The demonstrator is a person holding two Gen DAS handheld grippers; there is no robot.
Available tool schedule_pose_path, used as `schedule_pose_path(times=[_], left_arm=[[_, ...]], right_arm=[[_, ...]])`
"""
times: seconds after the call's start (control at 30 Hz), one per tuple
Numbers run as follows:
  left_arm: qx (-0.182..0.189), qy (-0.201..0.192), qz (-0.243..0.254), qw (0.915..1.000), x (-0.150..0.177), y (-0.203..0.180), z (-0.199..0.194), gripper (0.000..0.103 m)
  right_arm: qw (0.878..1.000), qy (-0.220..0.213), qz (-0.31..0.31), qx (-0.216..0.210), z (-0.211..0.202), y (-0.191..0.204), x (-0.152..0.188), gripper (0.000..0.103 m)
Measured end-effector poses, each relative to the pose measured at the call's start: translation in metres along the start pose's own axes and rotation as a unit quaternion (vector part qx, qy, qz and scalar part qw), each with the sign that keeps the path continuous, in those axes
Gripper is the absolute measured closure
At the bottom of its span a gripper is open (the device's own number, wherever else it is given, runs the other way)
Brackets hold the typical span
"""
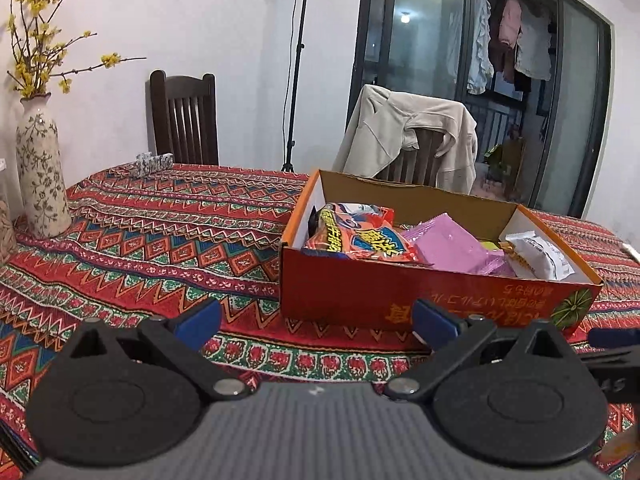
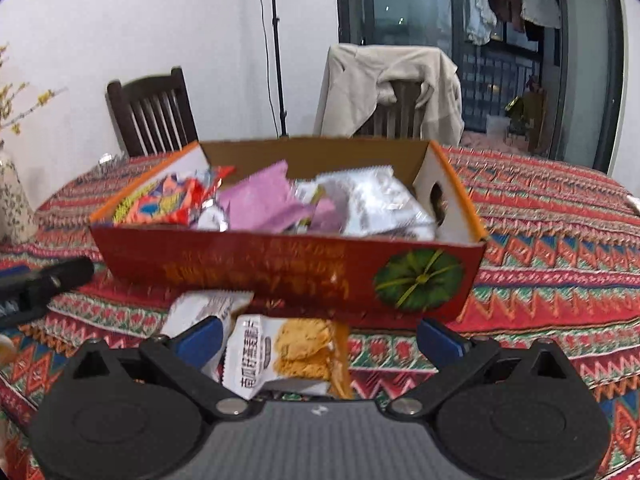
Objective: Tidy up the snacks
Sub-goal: 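Move both tools back from the box toward the remaining packets, then grasp a golden cracker packet with the right gripper while the left gripper grasps a white packet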
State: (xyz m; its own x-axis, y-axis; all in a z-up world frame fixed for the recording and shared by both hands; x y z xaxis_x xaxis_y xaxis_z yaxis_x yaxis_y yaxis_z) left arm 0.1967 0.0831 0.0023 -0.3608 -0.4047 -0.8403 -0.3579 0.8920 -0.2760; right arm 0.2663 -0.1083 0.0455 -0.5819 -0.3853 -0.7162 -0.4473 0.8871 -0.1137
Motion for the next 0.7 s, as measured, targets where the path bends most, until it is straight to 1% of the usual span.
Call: schedule_pose_path(times=[0.13, 0.27, 0.5, 0.63, 0.7], left_arm=[[-0.002, 0.019, -0.021, 0.9996, -0.001, 0.009, 0.007, 0.000], [-0.002, 0.033, -0.041, 0.9986, -0.002, 0.016, 0.010, 0.000], [-0.005, 0.047, -0.049, 0.9977, 0.000, 0.019, 0.011, 0.000], [-0.007, 0.049, -0.046, 0.9977, 0.001, 0.018, 0.012, 0.000], [-0.007, 0.054, -0.045, 0.9975, 0.002, 0.017, 0.014, 0.000]], right_arm=[[1.000, 0.025, -0.015, 0.006, 0.017, 0.007, 0.003, 0.000], [0.999, 0.047, -0.012, -0.003, 0.033, 0.007, 0.007, 0.000], [0.999, 0.030, -0.021, 0.009, 0.037, 0.014, 0.008, 0.000], [0.999, 0.032, -0.030, -0.004, 0.036, 0.013, 0.007, 0.000], [0.999, 0.027, -0.036, -0.013, 0.032, 0.013, 0.008, 0.007]])
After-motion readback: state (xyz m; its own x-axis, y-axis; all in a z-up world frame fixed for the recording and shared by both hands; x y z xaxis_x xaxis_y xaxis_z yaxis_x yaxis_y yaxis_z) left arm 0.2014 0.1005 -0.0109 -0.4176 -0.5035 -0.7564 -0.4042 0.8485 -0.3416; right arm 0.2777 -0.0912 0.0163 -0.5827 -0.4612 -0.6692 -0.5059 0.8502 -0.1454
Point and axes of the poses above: each gripper's, at about its wrist camera, not at the fingertips, and z roughly the way its jaws point, y to its left, x to its underside, the point moved 1 cm from there along z, roughly the way its jaws point, and after that the axes turned 12 degrees about -z, right-handed, at the moved point
